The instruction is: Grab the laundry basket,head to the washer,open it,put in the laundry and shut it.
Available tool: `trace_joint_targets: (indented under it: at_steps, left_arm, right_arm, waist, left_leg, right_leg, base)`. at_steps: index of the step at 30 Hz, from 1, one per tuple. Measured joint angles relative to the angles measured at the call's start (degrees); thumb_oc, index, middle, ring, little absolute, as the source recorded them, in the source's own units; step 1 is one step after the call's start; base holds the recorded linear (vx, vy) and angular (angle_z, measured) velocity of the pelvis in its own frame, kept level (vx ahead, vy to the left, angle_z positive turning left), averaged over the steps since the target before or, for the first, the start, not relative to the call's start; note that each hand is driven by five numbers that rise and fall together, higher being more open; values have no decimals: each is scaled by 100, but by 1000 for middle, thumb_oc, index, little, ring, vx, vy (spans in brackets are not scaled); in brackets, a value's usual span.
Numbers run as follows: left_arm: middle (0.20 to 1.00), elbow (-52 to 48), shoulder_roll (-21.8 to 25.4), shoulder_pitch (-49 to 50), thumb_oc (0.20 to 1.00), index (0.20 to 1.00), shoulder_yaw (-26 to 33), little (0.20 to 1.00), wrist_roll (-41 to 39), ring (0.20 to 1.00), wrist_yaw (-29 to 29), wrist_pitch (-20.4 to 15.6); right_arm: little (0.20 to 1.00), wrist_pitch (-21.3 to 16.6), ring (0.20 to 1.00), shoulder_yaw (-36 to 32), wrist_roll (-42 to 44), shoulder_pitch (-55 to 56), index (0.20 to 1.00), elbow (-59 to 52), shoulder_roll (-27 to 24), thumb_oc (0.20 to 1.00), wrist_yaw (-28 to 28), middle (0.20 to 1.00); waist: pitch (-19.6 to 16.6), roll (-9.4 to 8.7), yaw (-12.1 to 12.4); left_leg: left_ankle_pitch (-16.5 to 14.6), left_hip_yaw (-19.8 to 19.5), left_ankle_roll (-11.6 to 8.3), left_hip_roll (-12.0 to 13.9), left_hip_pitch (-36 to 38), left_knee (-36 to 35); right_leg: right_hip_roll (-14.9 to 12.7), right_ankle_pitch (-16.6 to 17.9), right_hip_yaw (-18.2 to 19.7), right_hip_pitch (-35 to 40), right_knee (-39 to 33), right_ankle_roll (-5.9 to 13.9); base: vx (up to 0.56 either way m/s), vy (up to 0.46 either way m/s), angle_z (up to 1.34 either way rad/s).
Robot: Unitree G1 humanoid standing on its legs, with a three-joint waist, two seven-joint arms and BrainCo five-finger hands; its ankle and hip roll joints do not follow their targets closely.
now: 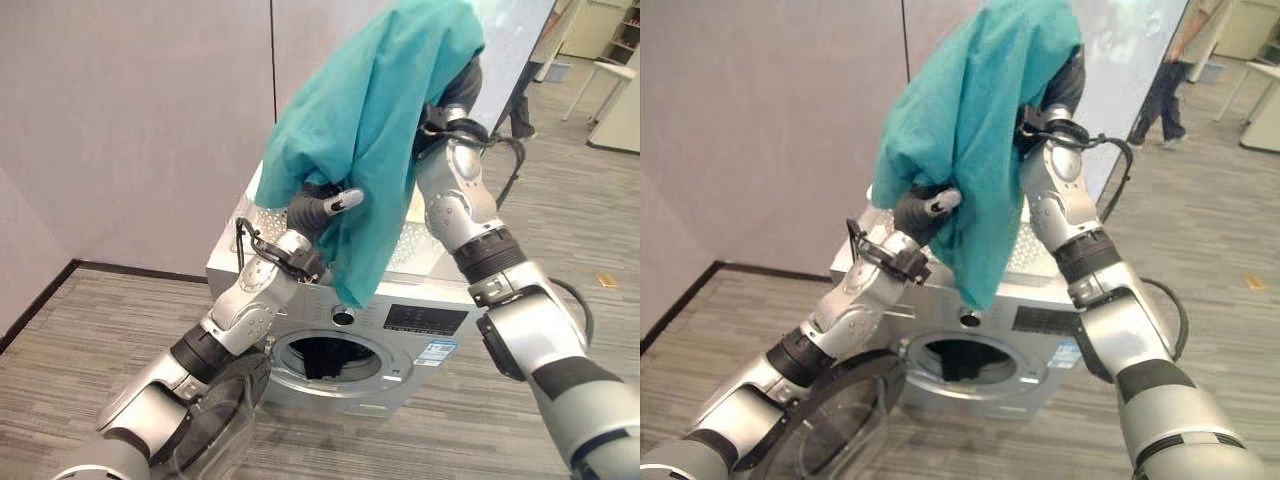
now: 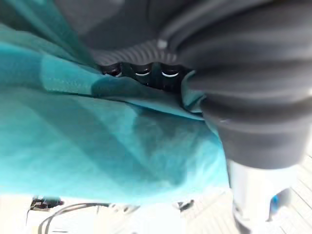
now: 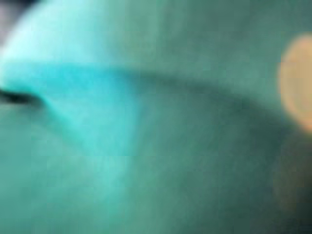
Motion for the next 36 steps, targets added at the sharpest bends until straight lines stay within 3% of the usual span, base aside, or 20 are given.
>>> trace_joint_targets:
  at_steps: [5,9,16,22,25,26,27,28,32,33,34,35,36]
  left_arm:
    - [1000,-1,-6,-1,1000,1000,187,1000,-52,1000,8,-8]
    - [1000,8,-23,-16,1000,1000,211,1000,-49,1000,25,-20]
    - [1000,18,-20,-43,1000,1000,229,1000,-44,1000,42,-24]
    - [1000,-40,-22,-96,1000,1000,303,1000,-36,1000,-38,-23]
    - [1000,-132,-23,-96,1000,1000,333,1000,-80,1000,-48,-24]
    - [542,-194,-20,-94,542,542,352,542,-136,542,-70,-24]
    - [407,-231,-12,-88,407,407,361,407,-160,407,-78,-24]
    - [200,-262,-14,-85,200,200,382,200,-179,200,-96,-33]
    - [200,-307,-3,-84,200,200,414,200,-333,200,-252,-44]
    - [200,-307,-2,-83,200,200,420,200,-333,200,-263,-61]
    - [200,-314,-2,-83,200,200,423,200,-334,200,-282,-124]
    - [200,-414,0,-81,200,200,515,200,-338,200,-287,-220]
    - [200,-451,0,-78,200,200,592,200,-340,200,-288,-229]
  right_arm:
    - [200,136,200,258,-9,342,200,-632,132,200,69,200]
    - [200,428,200,834,-38,758,200,-1459,-33,200,543,200]
    - [200,756,200,1207,-362,925,200,-2237,-1064,200,1192,200]
    - [200,911,200,1442,-928,869,200,-2644,-2000,200,1782,200]
    - [200,916,200,1457,-1150,747,200,-2652,-2097,200,1919,200]
    - [200,903,200,1456,-1224,697,200,-2603,-2113,200,1953,200]
    - [200,900,200,1459,-1266,647,200,-2584,-2115,200,1989,200]
    - [200,905,200,1467,-1313,572,200,-2555,-2132,200,2046,200]
    - [200,902,200,1470,-1634,425,200,-2471,-2134,200,2121,200]
    - [369,903,369,1471,-1750,402,369,-2438,-2136,369,2152,369]
    - [915,908,915,1484,-1819,387,915,-2376,-2136,915,2162,915]
    - [1000,945,1000,1555,-1892,389,1000,-2258,-2141,1000,2164,1000]
    - [1000,965,1000,1581,-1912,391,1000,-2169,-2141,1000,2160,1000]
  waist:
    - [50,47,-30]
    - [67,70,-79]
    - [113,52,-104]
    - [133,41,-298]
    - [142,38,-369]
    - [147,31,-373]
    - [149,30,-373]
    - [156,25,-370]
    - [174,12,-363]
    - [174,12,-363]
    - [175,10,-363]
    - [180,9,-359]
    - [190,21,-356]
  left_leg:
    - [-4,-4,7,-1,0,0]
    - [-12,5,18,-7,0,-1]
    - [-15,80,21,-19,37,-1]
    - [-36,153,23,-15,106,-2]
    - [-36,176,23,-13,115,-2]
    - [-36,195,23,-12,132,-2]
    - [-37,208,24,-11,141,-2]
    - [-39,217,26,-11,157,-2]
    - [-53,238,38,-18,189,-3]
    - [-53,238,38,-21,190,-2]
    - [-54,237,39,-22,190,-3]
    - [-54,236,39,-23,193,-3]
    - [-53,233,40,-25,198,-2]
  right_leg:
    - [0,7,-6,2,0,-9]
    - [-5,7,-2,-4,1,-7]
    - [-16,22,40,4,1,10]
    - [-5,35,155,22,1,20]
    - [-1,40,172,21,1,22]
    - [2,42,190,26,1,20]
    - [3,45,199,31,1,17]
    - [4,45,207,35,0,18]
    - [-7,46,227,55,0,23]
    - [-9,47,227,57,0,23]
    - [-10,47,227,58,0,24]
    - [-11,48,226,78,0,24]
    - [-14,49,224,84,0,24]
  base:
    - [0,0,0]
    - [-1,5,-1]
    - [1,8,-3]
    - [10,3,-10]
    - [7,2,-4]
    - [3,1,-6]
    - [-6,-1,-6]
    - [-9,2,-4]
    - [-4,1,-2]
    - [0,0,0]
    - [0,0,0]
    - [0,0,0]
    - [0,0,0]
